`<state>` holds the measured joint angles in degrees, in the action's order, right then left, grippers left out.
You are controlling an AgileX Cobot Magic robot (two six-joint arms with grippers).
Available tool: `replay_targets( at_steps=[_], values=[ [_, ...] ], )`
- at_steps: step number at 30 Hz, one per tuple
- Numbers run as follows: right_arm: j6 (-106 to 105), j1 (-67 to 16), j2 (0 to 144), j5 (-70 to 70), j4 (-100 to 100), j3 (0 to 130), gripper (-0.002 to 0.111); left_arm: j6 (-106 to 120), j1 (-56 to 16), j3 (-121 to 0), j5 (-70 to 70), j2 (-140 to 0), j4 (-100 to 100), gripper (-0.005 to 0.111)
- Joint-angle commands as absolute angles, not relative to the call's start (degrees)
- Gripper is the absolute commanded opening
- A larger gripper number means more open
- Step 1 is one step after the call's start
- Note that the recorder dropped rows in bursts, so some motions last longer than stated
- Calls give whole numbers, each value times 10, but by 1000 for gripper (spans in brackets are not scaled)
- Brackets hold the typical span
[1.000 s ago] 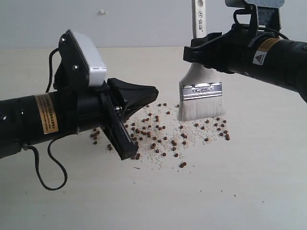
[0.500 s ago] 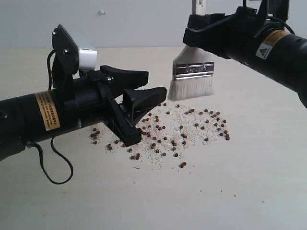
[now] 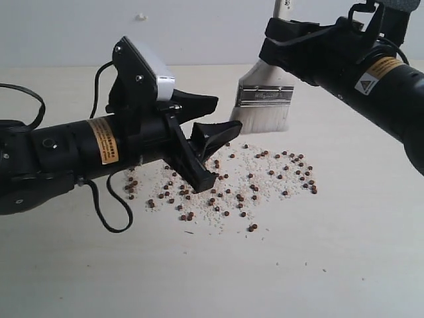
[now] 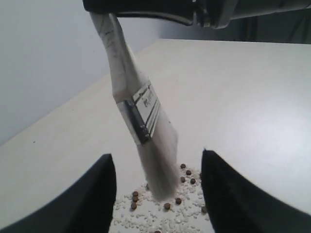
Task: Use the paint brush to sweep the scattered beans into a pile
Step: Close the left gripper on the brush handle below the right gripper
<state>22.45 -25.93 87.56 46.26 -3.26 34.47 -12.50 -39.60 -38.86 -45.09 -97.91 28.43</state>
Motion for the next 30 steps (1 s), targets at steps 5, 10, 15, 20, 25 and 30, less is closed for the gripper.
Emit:
replay_targets(
  at_steps=[5,10,15,20,25,30],
  values=[
    [242,-260,914,539,-51,341,0,-117,-399,-422,-451,-1007,218,52],
    [242,-260,919,566,-63,341,0,-117,-399,-447,-439,-1030,218,52],
    [240,-260,919,564,-66,341,0,-117,-399,-474,-409,-1042,212,52],
    [237,-260,919,562,-66,341,0,-131,-399,-500,-406,-1043,212,51],
    [238,-260,919,560,-77,341,0,-140,-399,-515,-404,-1054,212,51],
    [239,-260,919,558,-81,341,0,-143,-399,-522,-405,-1071,210,51]
  ],
)
